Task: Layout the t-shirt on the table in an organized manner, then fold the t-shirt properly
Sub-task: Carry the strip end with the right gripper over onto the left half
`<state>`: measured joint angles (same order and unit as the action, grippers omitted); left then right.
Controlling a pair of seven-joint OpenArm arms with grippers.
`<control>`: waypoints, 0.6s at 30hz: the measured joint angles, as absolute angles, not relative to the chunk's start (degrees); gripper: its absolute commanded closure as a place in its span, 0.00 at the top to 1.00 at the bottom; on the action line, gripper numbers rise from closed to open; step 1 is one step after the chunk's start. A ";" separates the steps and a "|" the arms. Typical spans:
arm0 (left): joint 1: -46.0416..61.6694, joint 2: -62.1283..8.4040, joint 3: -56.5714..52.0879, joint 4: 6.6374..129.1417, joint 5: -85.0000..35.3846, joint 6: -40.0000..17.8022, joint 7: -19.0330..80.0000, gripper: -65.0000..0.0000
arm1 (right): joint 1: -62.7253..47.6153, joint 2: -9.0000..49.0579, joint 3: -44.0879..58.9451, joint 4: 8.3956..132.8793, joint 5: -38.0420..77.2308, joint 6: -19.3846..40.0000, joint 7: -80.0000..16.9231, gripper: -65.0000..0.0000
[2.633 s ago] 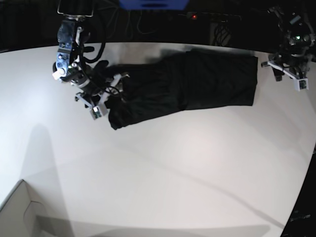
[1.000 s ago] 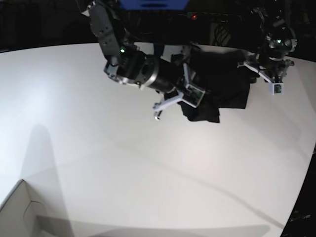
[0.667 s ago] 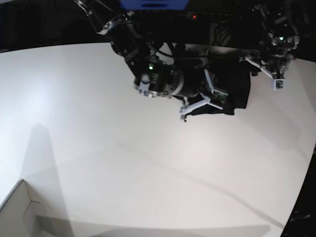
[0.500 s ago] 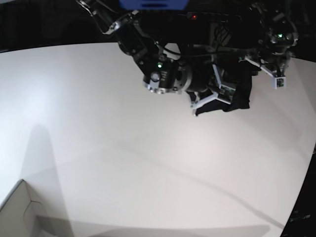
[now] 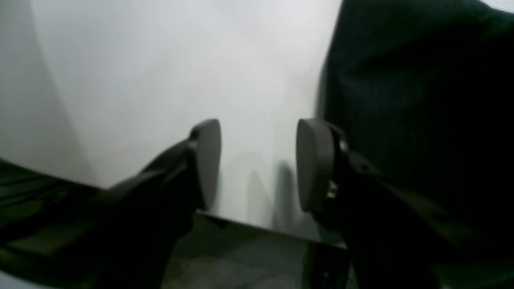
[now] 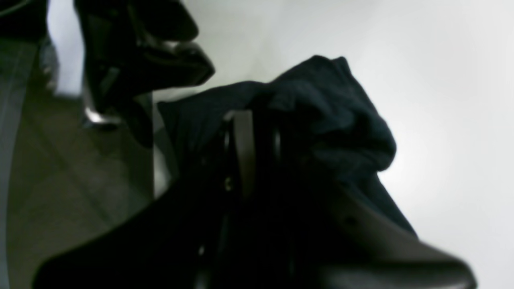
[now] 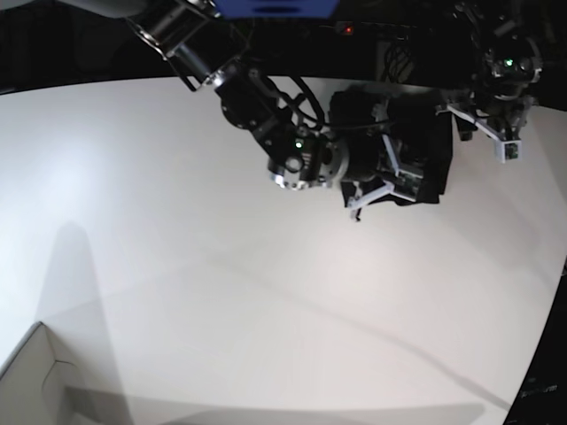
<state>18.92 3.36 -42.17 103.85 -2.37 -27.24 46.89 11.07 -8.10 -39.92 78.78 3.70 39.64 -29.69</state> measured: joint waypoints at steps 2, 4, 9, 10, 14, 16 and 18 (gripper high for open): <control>19.53 3.38 -42.17 105.41 -2.20 -27.24 47.40 0.45 | 11.05 -8.10 -39.92 78.15 3.68 39.66 -28.56 0.00; 19.97 3.25 -42.22 106.76 -2.28 -27.20 46.92 0.45 | 11.09 -8.10 -39.94 78.02 3.68 39.66 -27.55 0.00; 21.78 3.14 -44.07 108.64 -2.87 -27.35 46.76 0.45 | 11.53 -8.10 -39.94 78.06 3.66 39.66 -27.00 0.13; 21.89 3.20 -45.54 108.90 -2.42 -27.29 46.92 0.45 | 11.51 -8.10 -39.94 78.06 3.66 39.66 -26.98 0.18; 21.76 2.90 -51.07 109.19 -2.24 -27.27 46.96 0.46 | 11.44 -8.10 -40.05 78.11 3.73 39.66 -26.89 0.35; 21.37 2.90 -53.25 109.12 -2.35 -27.46 46.96 0.46 | 11.38 -7.90 -40.80 78.08 5.32 39.64 -26.24 0.42; 21.39 2.87 -54.52 109.12 -2.15 -27.46 46.96 0.46 | 11.27 -7.79 -42.00 78.11 9.39 39.66 -23.92 0.49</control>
<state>21.39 2.87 -54.52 109.12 -2.15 -27.46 46.96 11.27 -7.79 -42.00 78.11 9.39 39.66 -23.92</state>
